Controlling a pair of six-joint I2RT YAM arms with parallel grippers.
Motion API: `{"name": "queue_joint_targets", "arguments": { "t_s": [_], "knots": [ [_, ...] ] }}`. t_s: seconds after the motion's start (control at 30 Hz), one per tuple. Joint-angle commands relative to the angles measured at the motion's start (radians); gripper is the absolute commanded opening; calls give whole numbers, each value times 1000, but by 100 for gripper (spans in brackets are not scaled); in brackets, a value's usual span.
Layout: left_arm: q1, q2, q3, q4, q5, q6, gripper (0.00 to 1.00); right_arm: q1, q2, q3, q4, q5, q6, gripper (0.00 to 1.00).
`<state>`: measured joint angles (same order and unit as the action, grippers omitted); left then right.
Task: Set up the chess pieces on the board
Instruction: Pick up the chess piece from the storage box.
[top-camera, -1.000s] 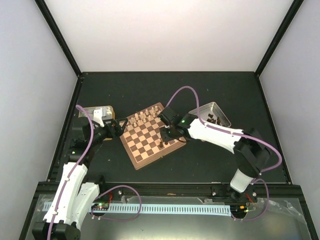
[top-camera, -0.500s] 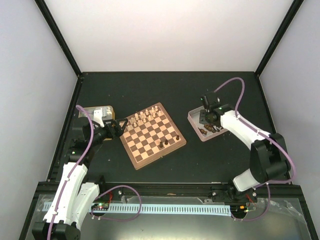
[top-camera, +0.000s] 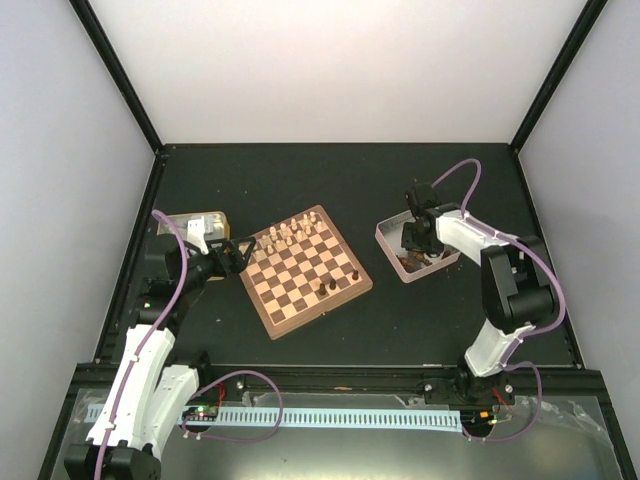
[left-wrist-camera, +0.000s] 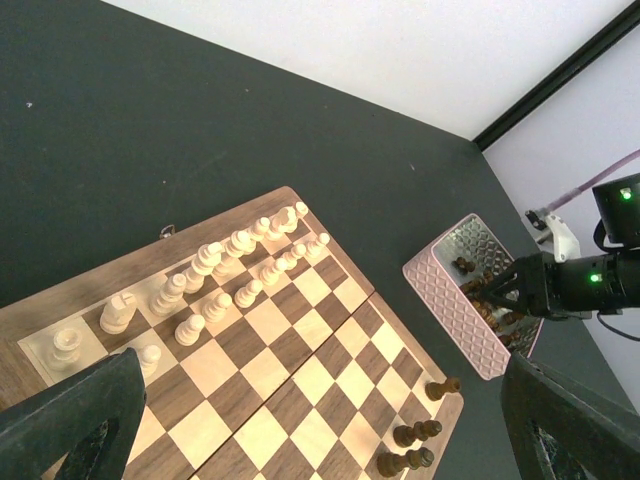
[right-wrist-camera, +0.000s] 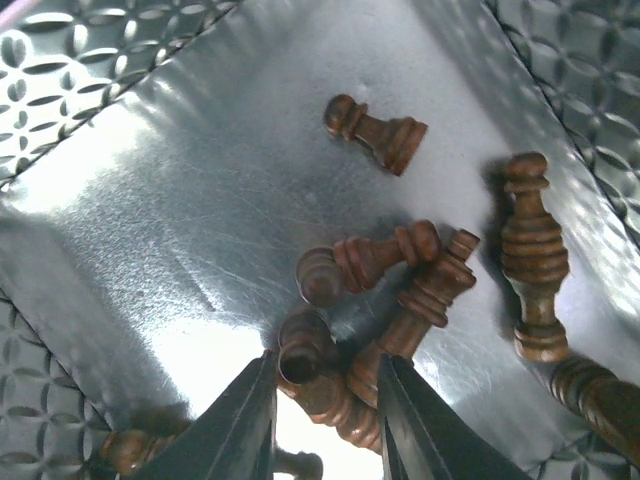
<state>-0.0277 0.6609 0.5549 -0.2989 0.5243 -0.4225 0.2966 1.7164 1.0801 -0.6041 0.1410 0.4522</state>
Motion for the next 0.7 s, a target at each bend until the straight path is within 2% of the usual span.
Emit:
{"name": "queue_joint_targets", "arguments": {
  "t_s": [0.0,0.1,0.37,0.53,0.67],
  "knots": [
    [-2,-7,28,-2,13,14,99,-2,28,42,30,-2,5,26],
    [-3,-7,29,-2,11,14,99,-2,48,52,29,6,8,20],
    [-2,-12,34,-6,10,18,99,-2,85,76,1,17,21,18],
    [-2,-15,36,-7,7,21,99,-3,74,66,4,6,29,4],
    [-3,-16,36,-9,7,21,99,-2,14,68,15,-11,28,1]
  ]
}}
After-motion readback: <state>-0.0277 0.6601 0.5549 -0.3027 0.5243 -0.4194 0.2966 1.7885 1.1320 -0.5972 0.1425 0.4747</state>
